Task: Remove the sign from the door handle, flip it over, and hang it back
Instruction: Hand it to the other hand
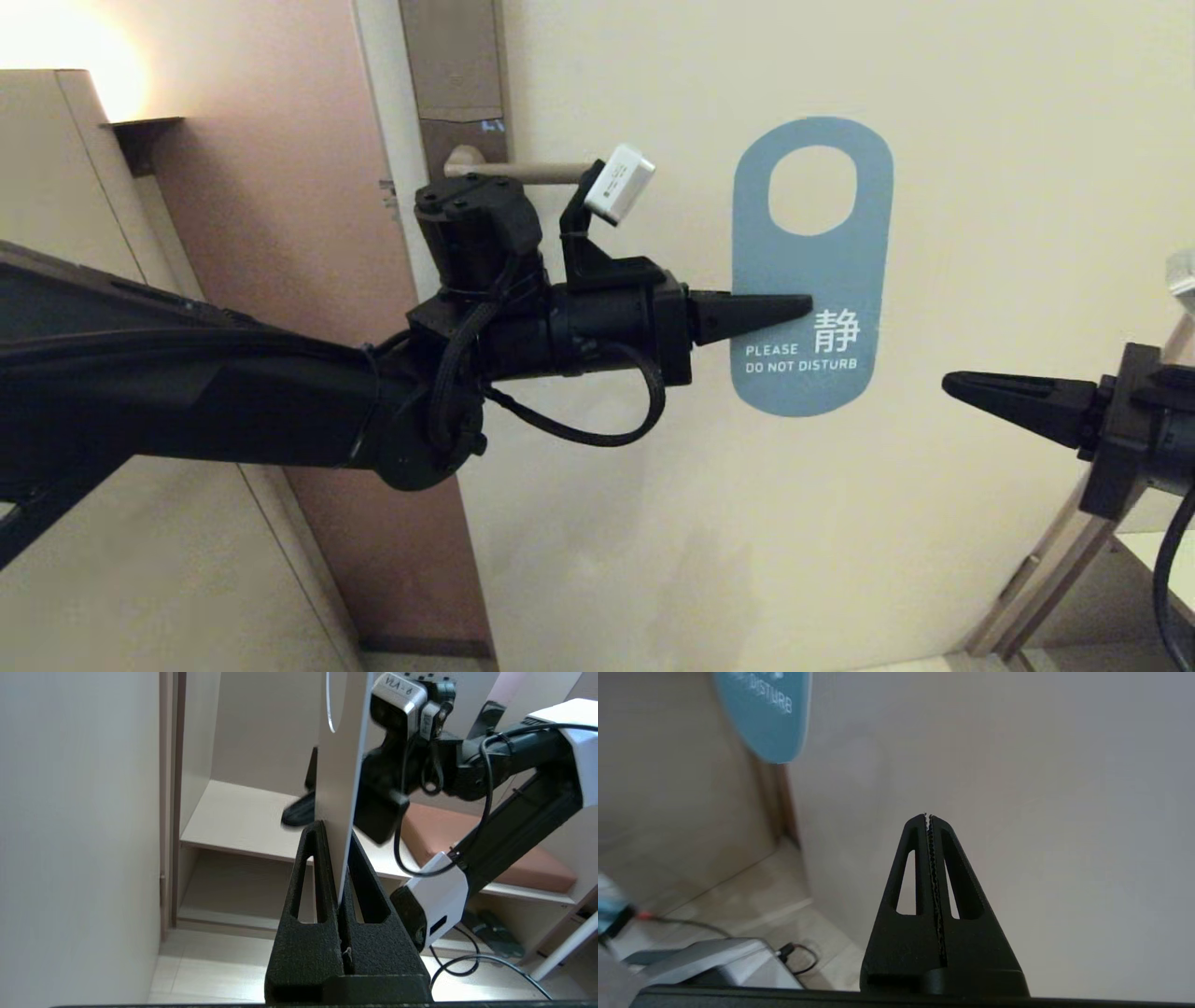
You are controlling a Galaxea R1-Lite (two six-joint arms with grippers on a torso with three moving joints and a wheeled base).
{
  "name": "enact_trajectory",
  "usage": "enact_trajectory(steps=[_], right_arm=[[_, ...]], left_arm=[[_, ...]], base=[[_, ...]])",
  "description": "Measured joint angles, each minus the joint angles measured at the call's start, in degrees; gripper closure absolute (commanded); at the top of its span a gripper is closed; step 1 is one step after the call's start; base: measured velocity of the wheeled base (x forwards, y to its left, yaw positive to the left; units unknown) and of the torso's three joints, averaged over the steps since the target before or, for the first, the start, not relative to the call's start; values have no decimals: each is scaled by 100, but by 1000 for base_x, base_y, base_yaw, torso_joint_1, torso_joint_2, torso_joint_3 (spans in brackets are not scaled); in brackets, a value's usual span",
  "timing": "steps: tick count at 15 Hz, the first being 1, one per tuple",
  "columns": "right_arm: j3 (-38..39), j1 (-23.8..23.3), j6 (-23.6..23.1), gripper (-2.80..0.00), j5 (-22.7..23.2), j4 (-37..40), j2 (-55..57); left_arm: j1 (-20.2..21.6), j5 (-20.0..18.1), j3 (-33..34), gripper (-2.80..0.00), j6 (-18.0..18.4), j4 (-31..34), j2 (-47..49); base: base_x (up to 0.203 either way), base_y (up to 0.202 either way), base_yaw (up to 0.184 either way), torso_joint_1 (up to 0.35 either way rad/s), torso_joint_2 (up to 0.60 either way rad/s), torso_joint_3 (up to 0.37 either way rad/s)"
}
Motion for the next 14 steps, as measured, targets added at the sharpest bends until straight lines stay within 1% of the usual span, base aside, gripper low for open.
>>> enact_trajectory(steps=[2,3,10,14], right_arm=[[-24,77,11,0,-3,-2,79],[-30,84,13,-280,-5,-2,101],[-35,98,-12,-280,-16,-8,128],[-35,97,-204,-280,-13,-7,132]], left_arm=[[-3,4,-2,0,-11,-16,30],[-5,2,-2,0,-8,-17,38],[-14,7,25,0,29,-25,87],[-58,6,34,0,33,-66,91]], base=[[0,0,0,0,0,0],[0,0,0,0,0,0],[0,0,0,0,0,0],[0,0,0,0,0,0]])
